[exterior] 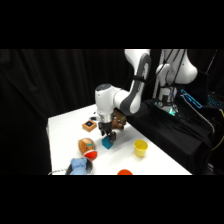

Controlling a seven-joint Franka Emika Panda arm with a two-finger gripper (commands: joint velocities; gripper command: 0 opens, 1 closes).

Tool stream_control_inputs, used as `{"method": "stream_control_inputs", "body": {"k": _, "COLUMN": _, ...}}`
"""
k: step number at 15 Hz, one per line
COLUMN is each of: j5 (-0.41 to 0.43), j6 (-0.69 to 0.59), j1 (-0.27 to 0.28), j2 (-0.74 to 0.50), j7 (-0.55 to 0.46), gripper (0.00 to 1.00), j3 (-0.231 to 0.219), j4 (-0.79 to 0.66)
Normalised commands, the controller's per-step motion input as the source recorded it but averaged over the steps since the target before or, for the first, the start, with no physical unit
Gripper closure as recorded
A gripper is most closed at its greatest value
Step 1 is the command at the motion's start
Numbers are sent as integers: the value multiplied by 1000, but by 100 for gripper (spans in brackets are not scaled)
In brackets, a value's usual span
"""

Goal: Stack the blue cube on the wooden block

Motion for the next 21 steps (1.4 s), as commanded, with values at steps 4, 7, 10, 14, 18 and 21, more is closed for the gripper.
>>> {"method": "stream_control_inputs", "body": {"k": 4, "j5": -67, "j6": 176, "j1": -11, "j2": 93, "j7": 9, "gripper": 0, "j3": 47, "j4": 26}}
{"method": "stream_control_inputs", "body": {"k": 7, "j5": -74, "j6": 154, "j1": -6, "j2": 67, "j7": 15, "gripper": 25, "j3": 39, "j4": 24}}
{"method": "stream_control_inputs", "body": {"k": 10, "j5": -82, "j6": 143, "j1": -4, "j2": 21, "j7": 21, "gripper": 43, "j3": 26, "j4": 5}}
{"method": "stream_control_inputs", "body": {"k": 14, "j5": -92, "j6": 89, "j1": 0, "j2": -86, "j7": 28, "gripper": 67, "j3": 12, "j4": -34}}
{"method": "stream_control_inputs", "body": {"k": 18, "j5": -61, "j6": -157, "j1": -5, "j2": -354, "j7": 49, "gripper": 74, "j3": 19, "j4": -115}}
{"method": "stream_control_inputs", "body": {"k": 21, "j5": -92, "j6": -336, "j1": 31, "j2": -437, "j7": 87, "gripper": 74, "j3": -21, "j4": -105}}
